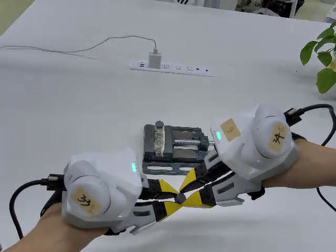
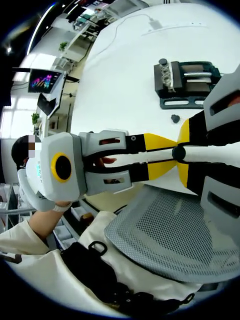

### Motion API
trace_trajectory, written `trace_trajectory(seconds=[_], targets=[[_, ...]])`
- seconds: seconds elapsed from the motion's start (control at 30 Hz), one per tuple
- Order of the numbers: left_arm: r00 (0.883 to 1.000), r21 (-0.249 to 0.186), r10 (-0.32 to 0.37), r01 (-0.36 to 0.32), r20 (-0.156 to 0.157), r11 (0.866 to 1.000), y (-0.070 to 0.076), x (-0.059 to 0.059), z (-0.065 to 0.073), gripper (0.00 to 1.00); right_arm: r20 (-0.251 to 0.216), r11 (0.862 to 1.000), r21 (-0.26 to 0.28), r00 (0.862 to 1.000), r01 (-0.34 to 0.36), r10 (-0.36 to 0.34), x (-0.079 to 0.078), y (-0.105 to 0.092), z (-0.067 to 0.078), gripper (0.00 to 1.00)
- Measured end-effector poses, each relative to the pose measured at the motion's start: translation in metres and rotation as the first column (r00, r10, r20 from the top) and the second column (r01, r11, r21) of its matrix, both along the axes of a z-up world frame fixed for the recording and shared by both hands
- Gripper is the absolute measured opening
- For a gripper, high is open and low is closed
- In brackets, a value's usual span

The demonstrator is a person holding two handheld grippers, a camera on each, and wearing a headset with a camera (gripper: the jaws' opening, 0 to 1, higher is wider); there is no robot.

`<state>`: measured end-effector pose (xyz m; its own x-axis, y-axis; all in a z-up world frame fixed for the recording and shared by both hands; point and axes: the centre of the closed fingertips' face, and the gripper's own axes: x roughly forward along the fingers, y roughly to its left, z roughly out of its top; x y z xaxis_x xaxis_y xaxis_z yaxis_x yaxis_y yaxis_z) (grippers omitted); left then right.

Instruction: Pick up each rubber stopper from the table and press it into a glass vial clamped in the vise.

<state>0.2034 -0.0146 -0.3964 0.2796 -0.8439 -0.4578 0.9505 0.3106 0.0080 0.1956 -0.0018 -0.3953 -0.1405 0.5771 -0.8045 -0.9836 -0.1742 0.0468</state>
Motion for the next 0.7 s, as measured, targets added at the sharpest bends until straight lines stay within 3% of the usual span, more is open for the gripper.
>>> trace_trajectory(seconds=[0.27,0.4,0.7], targets=[[0.999,0.009,0.037,-0.037,0.007,0.999,0.007,0.005,-0.004,0.24,0.009,1.000,-0.016,1.000,0.001,-0.001,0.004,-0.002,-0.003,0.06],[0.997,0.004,0.077,-0.077,-0.004,0.997,0.014,0.010,-0.007,0.33,0.011,1.000,-0.026,1.000,0.004,-0.004,0.006,-0.003,-0.004,0.06],[0.981,-0.003,0.195,-0.195,0.004,0.981,0.035,0.023,-0.010,0.59,0.014,0.999,-0.052,1.000,-0.005,0.005,0.013,-0.004,-0.008,0.06]])
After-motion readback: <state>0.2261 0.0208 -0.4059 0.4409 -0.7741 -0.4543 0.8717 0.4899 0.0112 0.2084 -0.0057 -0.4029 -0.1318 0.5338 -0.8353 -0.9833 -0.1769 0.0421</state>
